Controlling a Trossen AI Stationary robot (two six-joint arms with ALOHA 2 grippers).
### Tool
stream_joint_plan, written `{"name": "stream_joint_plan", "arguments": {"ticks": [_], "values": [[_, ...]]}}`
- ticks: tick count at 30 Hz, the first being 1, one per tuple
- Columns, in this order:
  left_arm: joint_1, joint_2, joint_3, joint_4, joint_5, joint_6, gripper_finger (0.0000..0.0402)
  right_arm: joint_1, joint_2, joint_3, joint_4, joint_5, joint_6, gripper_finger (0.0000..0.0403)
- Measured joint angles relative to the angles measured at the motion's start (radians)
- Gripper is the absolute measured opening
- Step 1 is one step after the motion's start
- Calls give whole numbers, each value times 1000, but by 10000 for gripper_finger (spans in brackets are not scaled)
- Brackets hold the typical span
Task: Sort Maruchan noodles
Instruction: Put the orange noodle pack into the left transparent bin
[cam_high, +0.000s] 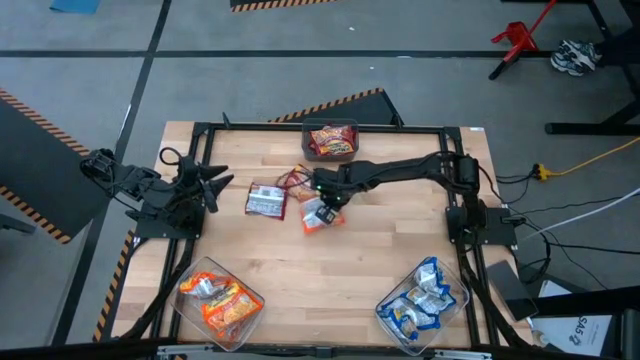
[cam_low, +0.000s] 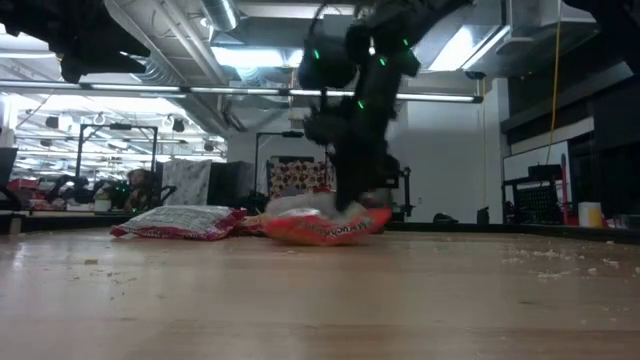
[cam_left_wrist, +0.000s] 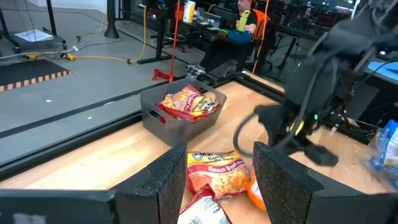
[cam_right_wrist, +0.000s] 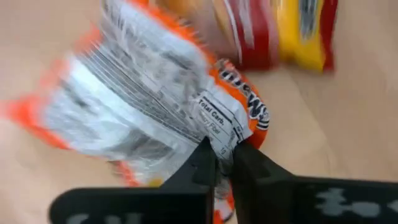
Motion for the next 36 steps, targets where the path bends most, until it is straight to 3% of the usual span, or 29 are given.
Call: {"name": "stream_joint_plan", "arguments": {"ticks": [9, 16, 30, 36], "values": [[0, 0, 0, 0, 10, -21, 176, 53, -1, 305, -64, 47, -29, 3], [0, 0, 0, 0, 10, -36, 176, 143, -3, 467, 29, 112, -32, 1], [0, 0, 0, 1, 8, -109, 176, 321, 59, 488, 468, 158, -58, 0], [0, 0, 0, 4, 9, -135, 176, 350, 162, 488, 679, 75, -56, 0]]}}
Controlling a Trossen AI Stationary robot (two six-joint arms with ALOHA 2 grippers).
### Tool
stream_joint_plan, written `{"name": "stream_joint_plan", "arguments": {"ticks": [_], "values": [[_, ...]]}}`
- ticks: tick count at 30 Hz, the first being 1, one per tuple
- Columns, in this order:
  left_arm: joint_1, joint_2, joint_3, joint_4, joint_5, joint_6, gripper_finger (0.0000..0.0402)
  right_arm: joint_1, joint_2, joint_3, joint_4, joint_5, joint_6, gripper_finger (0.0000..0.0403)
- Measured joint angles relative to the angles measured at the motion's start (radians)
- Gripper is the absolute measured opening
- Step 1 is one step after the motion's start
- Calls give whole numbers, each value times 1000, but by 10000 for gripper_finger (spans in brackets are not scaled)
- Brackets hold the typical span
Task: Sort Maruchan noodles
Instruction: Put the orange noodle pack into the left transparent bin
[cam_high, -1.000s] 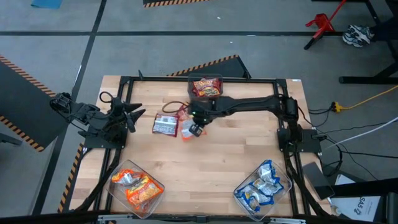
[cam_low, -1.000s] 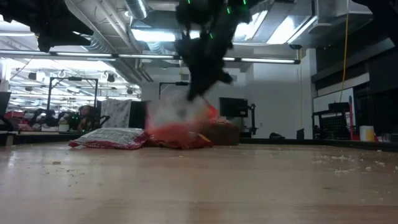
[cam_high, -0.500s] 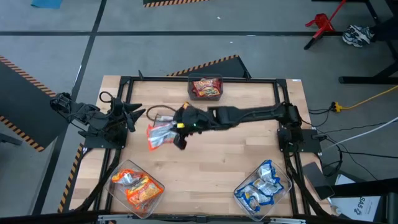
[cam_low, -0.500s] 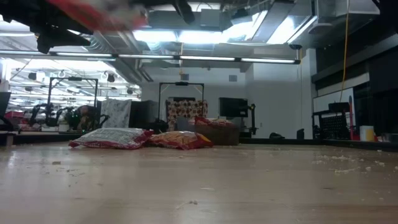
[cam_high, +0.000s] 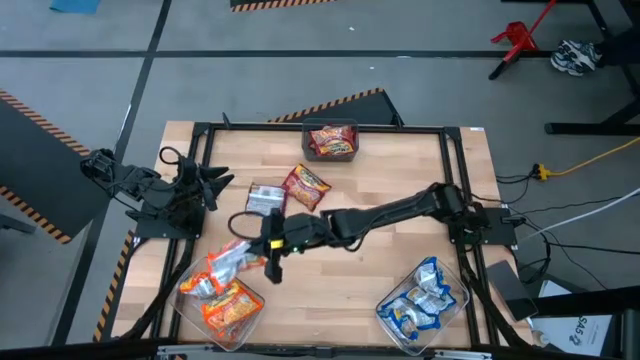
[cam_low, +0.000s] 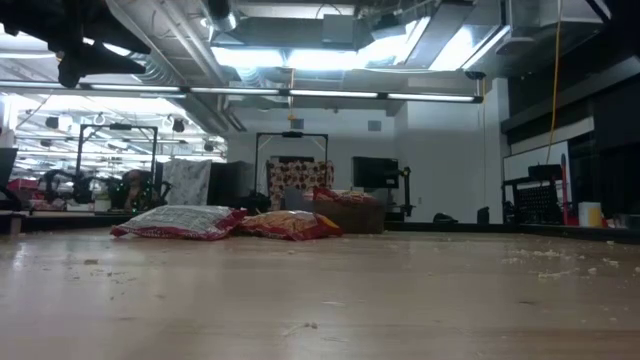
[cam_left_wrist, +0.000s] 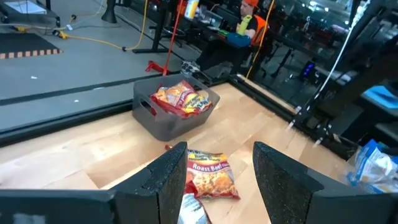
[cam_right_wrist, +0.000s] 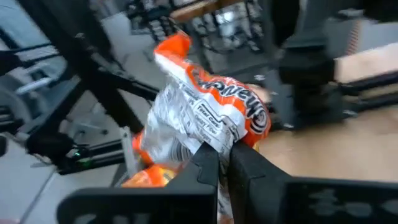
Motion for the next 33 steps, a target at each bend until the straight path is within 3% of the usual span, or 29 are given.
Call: {"name": "stream_joint_plan", "arguments": {"ticks": [11, 16, 22, 24, 33], "values": [[0, 0, 0, 0, 1, -50, 176, 10, 138, 6, 315, -151, -7, 0], [0, 0, 0, 0, 1, -53, 176, 10, 231, 124, 311, -241, -53, 0], [0, 0, 0, 0, 3, -70, 176, 10, 390, 393, 213, -341, -88, 0], [0, 0, 0, -1, 2, -69, 176, 10, 397, 361, 279, -338, -104, 0], [0, 1, 0, -11, 0, -67, 176, 0, 443, 356, 197, -336, -101, 0]]}}
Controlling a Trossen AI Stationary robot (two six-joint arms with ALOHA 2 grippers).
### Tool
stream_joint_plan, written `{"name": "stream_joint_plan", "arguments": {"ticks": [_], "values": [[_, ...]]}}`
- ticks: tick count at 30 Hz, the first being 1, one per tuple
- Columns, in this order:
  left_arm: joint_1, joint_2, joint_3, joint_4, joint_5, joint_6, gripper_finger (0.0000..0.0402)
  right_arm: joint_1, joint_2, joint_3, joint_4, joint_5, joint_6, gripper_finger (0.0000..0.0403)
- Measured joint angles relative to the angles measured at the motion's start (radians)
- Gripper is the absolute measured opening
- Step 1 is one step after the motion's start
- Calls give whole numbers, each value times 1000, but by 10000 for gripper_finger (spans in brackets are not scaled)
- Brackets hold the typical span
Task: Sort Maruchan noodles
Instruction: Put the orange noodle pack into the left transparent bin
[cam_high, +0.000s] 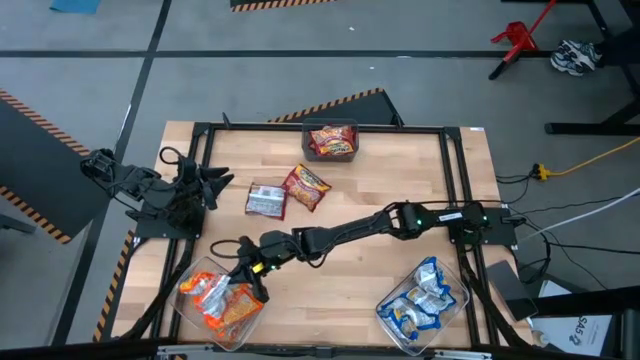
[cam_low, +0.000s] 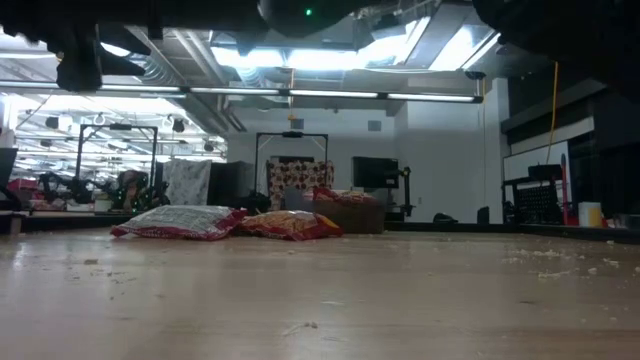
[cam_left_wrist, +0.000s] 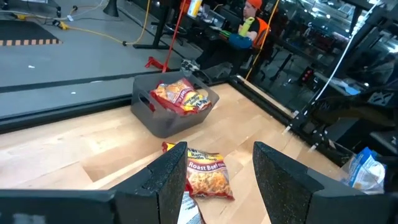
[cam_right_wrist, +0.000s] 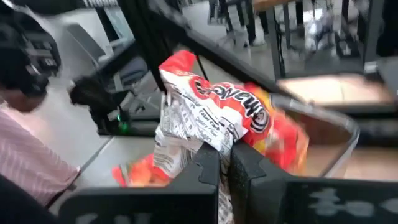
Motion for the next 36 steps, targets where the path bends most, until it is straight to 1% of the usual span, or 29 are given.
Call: {"name": "stream_joint_plan", "arguments": {"ticks": [5, 7, 10, 12, 16, 21, 24, 26, 29, 33, 36], "values": [[0, 0, 0, 0, -1, 1, 176, 2, 12, 0, -2, 0, -7, 0], [0, 0, 0, -1, -1, 1, 176, 2, 12, 0, -3, 18, -33, 2], [0, 0, 0, 0, -1, 1, 176, 2, 13, 0, -2, 25, -70, 19], [0, 0, 0, 0, -1, 1, 176, 2, 13, 0, -1, 2, -94, 41], [0, 0, 0, 0, -1, 1, 176, 2, 13, 0, -11, -27, -109, 102], [0, 0, 0, 0, -1, 1, 176, 1, 14, 17, -26, -27, -110, 176], [0, 0, 0, 0, -1, -1, 176, 1, 11, 37, -43, -7, -151, 204], [0, 0, 0, 0, -1, -10, 176, 2, 8, 36, -69, 11, -205, 211], [0, 0, 0, 3, 1, -34, 176, 8, 8, 34, -72, 5, -266, 208], [0, 0, 0, 27, 32, -33, 176, 11, 6, 35, -75, 4, -269, 195], [0, 0, 0, 41, 64, -33, 176, 10, 6, 35, -80, 35, -279, 189]]}}
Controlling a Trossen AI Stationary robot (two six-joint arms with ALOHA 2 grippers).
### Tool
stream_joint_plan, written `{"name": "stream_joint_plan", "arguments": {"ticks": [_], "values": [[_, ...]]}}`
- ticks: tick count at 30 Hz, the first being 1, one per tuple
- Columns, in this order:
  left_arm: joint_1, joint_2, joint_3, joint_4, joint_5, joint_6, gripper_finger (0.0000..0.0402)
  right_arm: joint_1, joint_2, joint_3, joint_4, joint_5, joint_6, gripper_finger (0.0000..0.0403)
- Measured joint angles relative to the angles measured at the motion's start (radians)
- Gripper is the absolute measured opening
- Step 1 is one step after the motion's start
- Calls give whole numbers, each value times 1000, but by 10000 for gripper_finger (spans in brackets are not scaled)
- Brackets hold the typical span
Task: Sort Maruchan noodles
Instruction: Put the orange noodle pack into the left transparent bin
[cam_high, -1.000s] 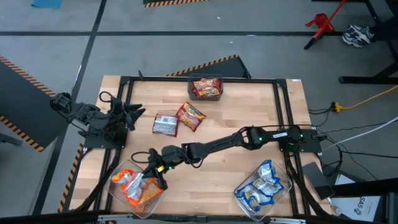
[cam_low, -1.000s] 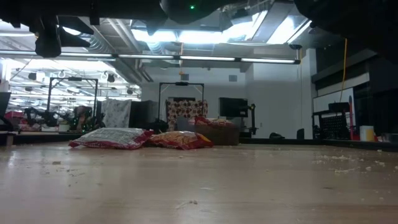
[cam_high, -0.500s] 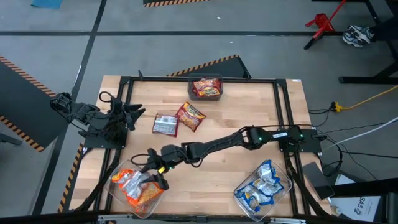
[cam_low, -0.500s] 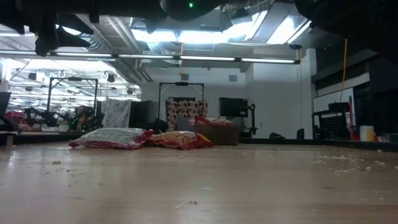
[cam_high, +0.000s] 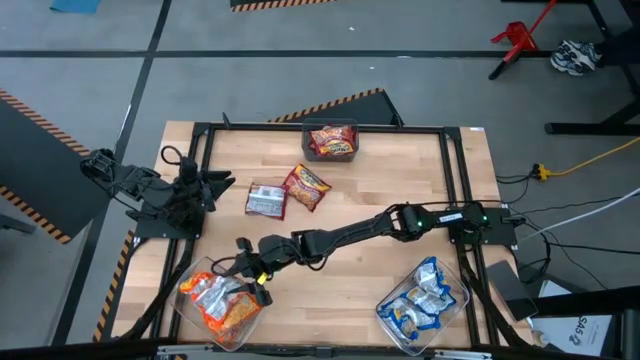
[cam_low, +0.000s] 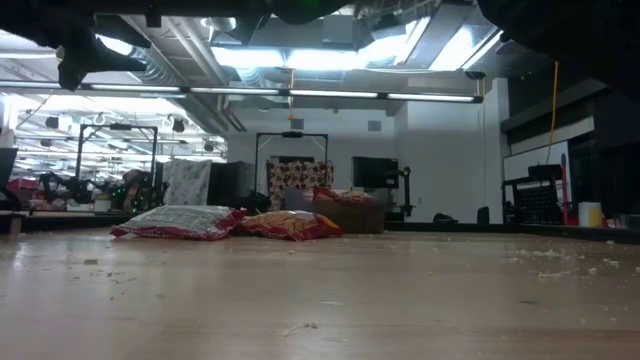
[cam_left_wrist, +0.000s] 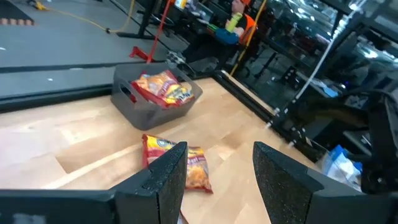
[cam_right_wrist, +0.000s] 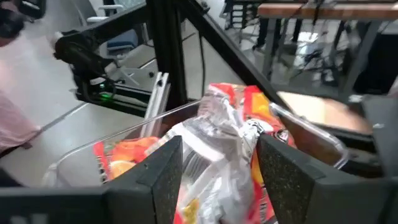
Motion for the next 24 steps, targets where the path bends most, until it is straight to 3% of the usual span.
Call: {"name": "stream_joint_plan", "arguments": {"ticks": [5, 9, 16, 18, 24], "values": [[0, 0, 0, 3, 49, 0, 176, 0, -26, 0, 9, 34, -134, 186], [0, 0, 0, 5, 69, -5, 176, -1, -28, 1, -28, 45, -148, 186], [0, 0, 0, 4, 97, -22, 176, 14, -78, 0, -190, 333, -148, 184], [0, 0, 0, 3, 99, -22, 176, 14, -94, 2, -205, 376, -148, 173], [0, 0, 0, 4, 93, -22, 176, 15, -75, 0, -256, 340, -146, 98]]}}
